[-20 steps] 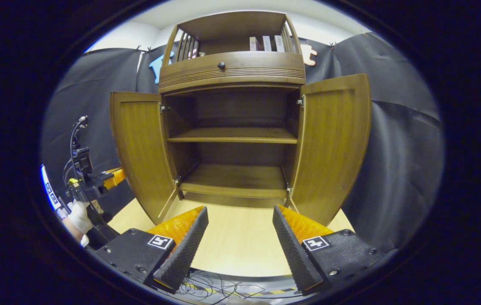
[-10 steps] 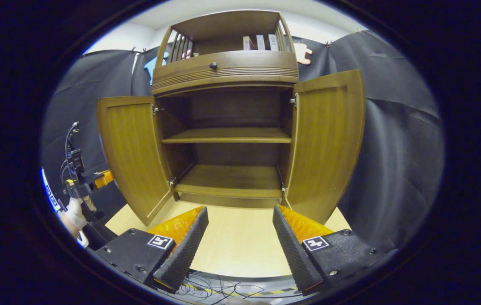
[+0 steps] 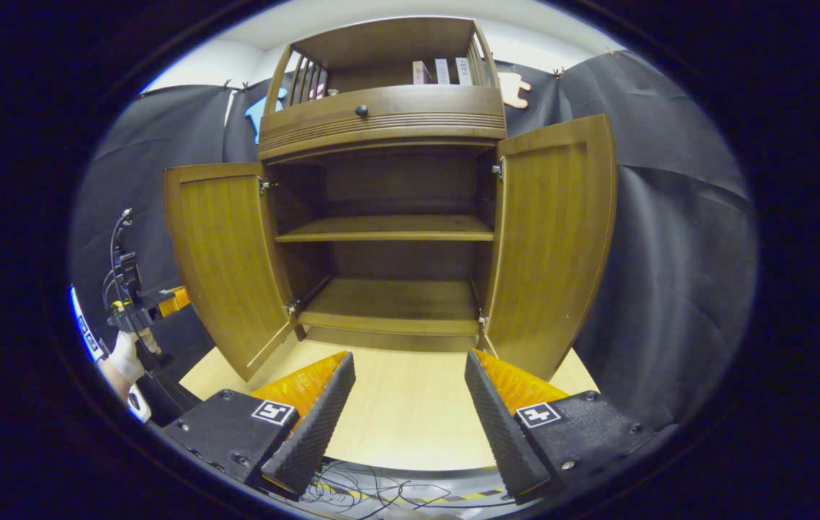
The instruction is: Open the right door of the double-door shoe cabinet with the right hand, and open the left door with the left hand.
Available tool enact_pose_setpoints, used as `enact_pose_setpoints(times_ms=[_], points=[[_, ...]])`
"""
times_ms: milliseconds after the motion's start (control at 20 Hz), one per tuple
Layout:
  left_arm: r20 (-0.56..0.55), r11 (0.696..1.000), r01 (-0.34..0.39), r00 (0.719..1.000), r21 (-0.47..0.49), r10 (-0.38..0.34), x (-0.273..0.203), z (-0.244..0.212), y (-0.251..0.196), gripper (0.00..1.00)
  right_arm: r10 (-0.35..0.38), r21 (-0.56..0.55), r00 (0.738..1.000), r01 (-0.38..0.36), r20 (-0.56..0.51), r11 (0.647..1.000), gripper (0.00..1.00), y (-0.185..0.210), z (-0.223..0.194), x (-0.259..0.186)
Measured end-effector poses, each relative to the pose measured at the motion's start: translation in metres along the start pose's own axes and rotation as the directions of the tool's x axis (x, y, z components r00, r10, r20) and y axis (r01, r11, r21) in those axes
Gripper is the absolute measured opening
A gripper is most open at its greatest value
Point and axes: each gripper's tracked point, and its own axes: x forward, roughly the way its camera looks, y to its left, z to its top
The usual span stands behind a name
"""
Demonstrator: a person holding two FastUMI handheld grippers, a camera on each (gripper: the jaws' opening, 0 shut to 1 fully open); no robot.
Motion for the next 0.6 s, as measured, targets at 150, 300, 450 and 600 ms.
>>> enact_pose_setpoints(times_ms=[150, 300, 450, 600], points=[[-0.002, 0.999, 0.040, 0.999, 0.003, -0.040, 0.002, 0.000, 0.008, 0.00, -0.001, -0.005, 1.000, 0.001, 0.000, 1.000, 0.96, -0.002, -0.001, -0.002], [-0.004, 0.996, 0.084, 0.996, -0.001, -0.084, 0.003, 0.000, 0.014, 0.00, -0.005, -0.003, 1.000, 0.005, -0.001, 1.000, 0.97, -0.006, -0.002, -0.005], [-0.022, 0.994, 0.107, 0.994, 0.004, -0.107, 0.002, 0.000, 0.020, 0.01, -0.013, -0.005, 1.000, 0.013, -0.006, 1.000, 0.96, -0.011, -0.004, -0.006], [-0.043, 0.993, 0.117, 0.992, 0.031, -0.115, -0.001, -0.005, 0.020, 0.02, -0.011, -0.009, 1.000, 0.011, -0.010, 1.000, 0.97, -0.012, -0.004, -0.006]])
